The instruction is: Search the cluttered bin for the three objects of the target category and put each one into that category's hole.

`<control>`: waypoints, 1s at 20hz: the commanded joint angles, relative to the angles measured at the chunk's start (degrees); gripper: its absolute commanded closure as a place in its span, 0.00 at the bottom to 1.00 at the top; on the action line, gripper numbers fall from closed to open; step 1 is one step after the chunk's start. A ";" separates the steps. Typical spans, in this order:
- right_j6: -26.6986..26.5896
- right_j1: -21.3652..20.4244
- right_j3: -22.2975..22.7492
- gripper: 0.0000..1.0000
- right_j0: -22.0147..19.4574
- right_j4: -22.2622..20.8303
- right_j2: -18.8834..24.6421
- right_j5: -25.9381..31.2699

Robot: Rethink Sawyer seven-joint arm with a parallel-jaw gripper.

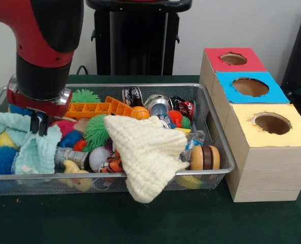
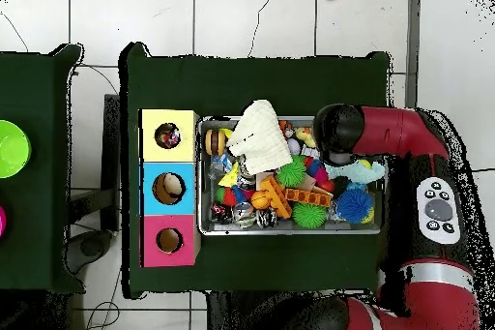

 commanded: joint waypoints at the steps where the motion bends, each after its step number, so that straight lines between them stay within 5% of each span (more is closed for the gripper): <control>1: -4.88 -5.18 10.13 1.00 -6.38 3.28 7.03 -10.96; 4: -4.52 -5.18 8.95 1.00 -6.19 3.32 7.28 -9.90; 10: -5.72 -16.52 10.88 1.00 -4.53 8.72 6.86 3.69; 20: -6.20 -20.47 9.08 1.00 -2.35 11.60 6.11 16.03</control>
